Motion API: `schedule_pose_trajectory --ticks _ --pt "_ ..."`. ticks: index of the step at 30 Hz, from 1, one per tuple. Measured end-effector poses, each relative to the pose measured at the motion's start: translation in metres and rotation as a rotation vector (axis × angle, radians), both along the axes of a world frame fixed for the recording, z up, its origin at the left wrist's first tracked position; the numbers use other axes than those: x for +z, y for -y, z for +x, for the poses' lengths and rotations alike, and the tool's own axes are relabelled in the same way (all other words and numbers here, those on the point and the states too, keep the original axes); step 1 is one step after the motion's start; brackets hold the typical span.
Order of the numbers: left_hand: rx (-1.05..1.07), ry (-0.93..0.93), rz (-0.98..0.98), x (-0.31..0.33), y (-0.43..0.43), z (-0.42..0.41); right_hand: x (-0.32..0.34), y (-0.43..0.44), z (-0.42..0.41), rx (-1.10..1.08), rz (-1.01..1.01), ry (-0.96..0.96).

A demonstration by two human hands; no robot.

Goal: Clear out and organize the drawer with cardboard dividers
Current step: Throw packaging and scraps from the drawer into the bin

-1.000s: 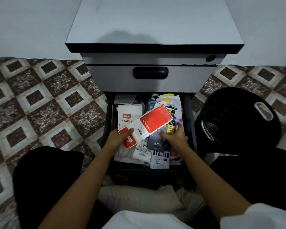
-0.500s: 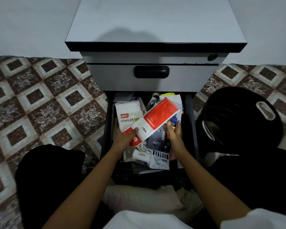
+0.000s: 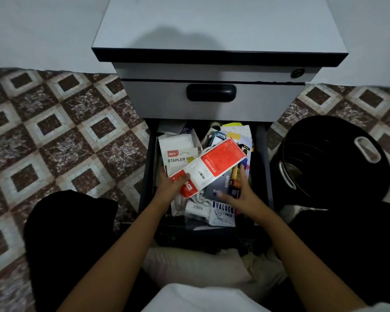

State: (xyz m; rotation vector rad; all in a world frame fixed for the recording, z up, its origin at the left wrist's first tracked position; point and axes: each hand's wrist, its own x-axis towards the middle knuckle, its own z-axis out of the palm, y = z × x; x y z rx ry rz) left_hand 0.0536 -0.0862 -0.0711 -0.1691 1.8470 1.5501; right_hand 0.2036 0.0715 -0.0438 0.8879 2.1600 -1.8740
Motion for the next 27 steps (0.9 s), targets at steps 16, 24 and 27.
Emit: schedule_pose_trajectory --ticks 16,24,27 --pt "-0.052 -0.001 0.019 -0.004 0.001 0.001 -0.023 0.004 0.005 0.341 0.721 0.258" --pt "-0.046 -0.136 0.069 0.005 -0.004 0.013 -0.026 0.004 -0.015 0.295 0.639 0.227" --pt "-0.138 -0.213 0.061 0.001 -0.002 0.015 -0.026 0.004 -0.012 0.131 0.244 0.014"
